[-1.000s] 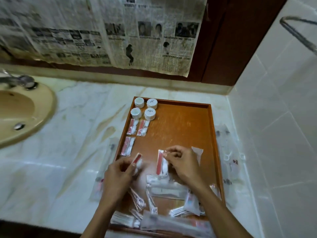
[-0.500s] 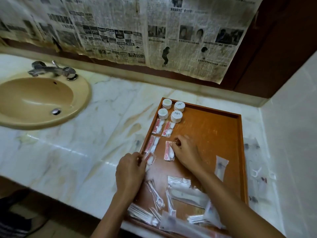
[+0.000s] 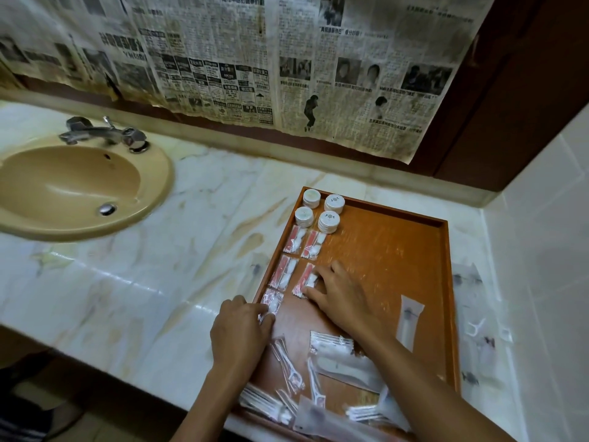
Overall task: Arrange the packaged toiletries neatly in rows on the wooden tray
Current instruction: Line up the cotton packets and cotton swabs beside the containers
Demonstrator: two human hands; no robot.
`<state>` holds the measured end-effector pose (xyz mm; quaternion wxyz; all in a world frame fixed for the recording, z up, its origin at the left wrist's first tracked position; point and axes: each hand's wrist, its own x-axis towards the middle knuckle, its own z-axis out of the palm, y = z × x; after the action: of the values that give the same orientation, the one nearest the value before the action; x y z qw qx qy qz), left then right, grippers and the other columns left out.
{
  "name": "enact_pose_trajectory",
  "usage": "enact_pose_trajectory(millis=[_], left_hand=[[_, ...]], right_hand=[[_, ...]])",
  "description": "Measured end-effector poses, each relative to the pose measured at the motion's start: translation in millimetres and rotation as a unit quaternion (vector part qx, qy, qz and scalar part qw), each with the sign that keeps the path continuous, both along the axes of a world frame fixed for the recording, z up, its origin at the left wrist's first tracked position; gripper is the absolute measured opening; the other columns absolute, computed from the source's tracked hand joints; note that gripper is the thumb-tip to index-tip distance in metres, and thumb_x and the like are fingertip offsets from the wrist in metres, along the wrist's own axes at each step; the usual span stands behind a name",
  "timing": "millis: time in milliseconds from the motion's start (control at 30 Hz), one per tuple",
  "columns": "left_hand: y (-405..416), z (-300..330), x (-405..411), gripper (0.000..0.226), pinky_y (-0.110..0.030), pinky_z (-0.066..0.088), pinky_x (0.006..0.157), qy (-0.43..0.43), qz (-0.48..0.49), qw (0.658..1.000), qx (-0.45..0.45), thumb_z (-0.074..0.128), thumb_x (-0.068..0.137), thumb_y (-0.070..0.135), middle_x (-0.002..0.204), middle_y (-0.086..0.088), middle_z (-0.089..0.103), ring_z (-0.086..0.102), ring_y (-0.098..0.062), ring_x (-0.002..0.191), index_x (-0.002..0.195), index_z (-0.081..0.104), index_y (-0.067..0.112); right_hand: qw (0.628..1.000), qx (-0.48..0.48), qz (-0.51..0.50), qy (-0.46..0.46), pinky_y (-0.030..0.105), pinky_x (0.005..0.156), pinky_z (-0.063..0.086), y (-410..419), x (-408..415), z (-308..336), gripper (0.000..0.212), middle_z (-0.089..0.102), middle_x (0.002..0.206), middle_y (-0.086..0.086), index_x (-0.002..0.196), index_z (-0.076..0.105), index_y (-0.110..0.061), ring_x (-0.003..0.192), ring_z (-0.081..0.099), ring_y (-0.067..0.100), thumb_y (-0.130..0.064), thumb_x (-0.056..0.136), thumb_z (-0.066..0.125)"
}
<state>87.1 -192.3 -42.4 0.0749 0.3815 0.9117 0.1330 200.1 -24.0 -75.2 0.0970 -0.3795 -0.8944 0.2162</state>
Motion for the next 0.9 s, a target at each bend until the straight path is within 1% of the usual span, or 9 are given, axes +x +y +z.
enact_pose_trajectory(millis=[167, 333, 533, 667, 800, 900], left_hand=[[-5.0, -2.3, -0.3, 0.019, -0.03, 0.041, 0.059, 0.003, 0.0, 1.0, 0.015, 0.058, 0.089, 0.043, 0.081, 0.006, 0.047, 0.052, -0.018, 0.089, 0.097, 0.074, 0.037], [-4.7, -5.0, -1.8, 0.017, -0.027, 0.032, 0.056, 0.009, -0.001, 1.0, 0.022, 0.06, 0.087, 0.043, 0.078, 0.008, 0.042, 0.05, -0.016, 0.087, 0.091, 0.074, 0.034], [-3.8, -3.8, -5.4, 0.019, -0.028, 0.036, 0.061, -0.013, -0.003, 0.999, 0.031, 0.062, 0.086, 0.045, 0.081, 0.008, 0.044, 0.052, -0.017, 0.091, 0.097, 0.073, 0.035], [-5.6, -2.2, -7.0, 0.019, -0.028, 0.037, 0.059, -0.018, -0.018, 0.999, 0.031, 0.06, 0.088, 0.047, 0.081, 0.007, 0.047, 0.051, -0.016, 0.086, 0.096, 0.073, 0.035], [-7.9, -0.9, -7.4, 0.018, -0.028, 0.042, 0.06, -0.019, -0.021, 0.999, 0.044, 0.06, 0.088, 0.044, 0.081, 0.007, 0.048, 0.052, -0.016, 0.083, 0.096, 0.073, 0.034], [-7.5, 0.6, -8.1, 0.017, -0.029, 0.044, 0.06, -0.019, -0.025, 0.998, 0.052, 0.06, 0.089, 0.042, 0.081, 0.007, 0.049, 0.052, -0.016, 0.081, 0.094, 0.074, 0.033]], right_hand=[[1.0, 0.011, -0.009, -0.002, 0.031, 0.073, 0.049, -1.2, -3.1, 0.2, 0.049, 0.051, 0.112, -0.003, 0.128, 0.053, -0.029, 0.092, 0.055, 0.018, -0.053, 0.086, 0.059], [1.0, 0.01, -0.006, -0.012, 0.033, 0.076, 0.051, -1.0, -4.6, 1.3, 0.051, 0.051, 0.115, -0.002, 0.132, 0.051, -0.033, 0.095, 0.056, 0.019, -0.057, 0.087, 0.057], [1.0, 0.007, -0.001, -0.012, 0.031, 0.074, 0.049, -0.2, -5.0, 3.7, 0.049, 0.05, 0.111, -0.002, 0.131, 0.052, -0.036, 0.092, 0.055, 0.019, -0.057, 0.087, 0.057], [1.0, 0.007, -0.005, -0.017, 0.03, 0.073, 0.048, -0.1, -6.3, 3.8, 0.049, 0.051, 0.112, -0.001, 0.132, 0.051, -0.037, 0.093, 0.056, 0.02, -0.056, 0.087, 0.057], [1.0, 0.008, -0.008, -0.014, 0.028, 0.069, 0.045, -0.3, -6.3, 2.1, 0.049, 0.051, 0.11, -0.001, 0.131, 0.051, -0.038, 0.09, 0.055, 0.019, -0.057, 0.087, 0.056], [1.0, 0.004, -0.009, -0.013, 0.029, 0.071, 0.048, 0.2, -6.3, 2.0, 0.048, 0.051, 0.11, -0.002, 0.13, 0.05, -0.039, 0.09, 0.055, 0.018, -0.057, 0.086, 0.056]])
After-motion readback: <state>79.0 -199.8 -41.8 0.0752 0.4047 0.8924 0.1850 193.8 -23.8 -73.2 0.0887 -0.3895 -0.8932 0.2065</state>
